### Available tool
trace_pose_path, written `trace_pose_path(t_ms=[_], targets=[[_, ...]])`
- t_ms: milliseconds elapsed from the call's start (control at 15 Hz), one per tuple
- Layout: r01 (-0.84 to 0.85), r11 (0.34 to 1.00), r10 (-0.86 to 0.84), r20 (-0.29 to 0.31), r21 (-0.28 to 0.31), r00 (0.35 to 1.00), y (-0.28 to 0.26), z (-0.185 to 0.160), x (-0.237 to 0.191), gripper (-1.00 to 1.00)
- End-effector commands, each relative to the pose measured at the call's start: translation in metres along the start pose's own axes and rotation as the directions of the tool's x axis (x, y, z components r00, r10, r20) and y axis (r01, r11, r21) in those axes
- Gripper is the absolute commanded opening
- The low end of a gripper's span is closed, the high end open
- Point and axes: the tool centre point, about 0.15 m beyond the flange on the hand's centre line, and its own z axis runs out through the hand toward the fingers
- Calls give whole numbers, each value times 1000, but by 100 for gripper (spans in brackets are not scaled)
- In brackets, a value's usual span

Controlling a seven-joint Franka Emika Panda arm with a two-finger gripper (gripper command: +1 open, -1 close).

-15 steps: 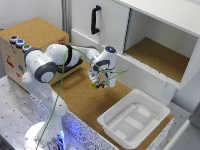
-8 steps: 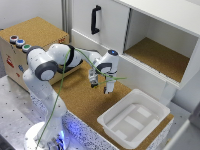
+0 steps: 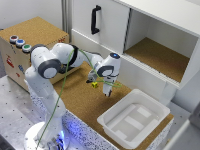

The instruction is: Grasp the purple block and rotate it right

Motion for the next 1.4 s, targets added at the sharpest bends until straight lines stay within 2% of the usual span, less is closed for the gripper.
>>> trace_pose_path(t_ms=[0,67,133,200,333,467,600,733,867,933,1067,1267,1333], targets=[[-205,979,205,127,-7,971,-20,23,19,-100],[-187,982,186,124,-9,975,-29,20,16,-100],[-185,983,185,117,-12,976,-33,18,14,100],[-181,983,181,117,-12,977,-34,18,13,100],[-163,985,155,128,61,980,-32,9,11,100],[-84,994,79,68,68,995,-28,-7,8,100],[7,996,-10,36,93,999,-18,-20,7,100],[111,987,-116,40,114,992,-4,-33,5,100],[197,974,-200,20,112,980,8,-47,0,100],[285,954,-286,-4,93,958,8,-55,-8,100],[512,859,-510,-52,21,858,13,-70,-38,100],[689,721,-693,-81,-73,717,20,-77,-68,100],[746,661,-750,-72,-80,657,22,-77,-78,100]])
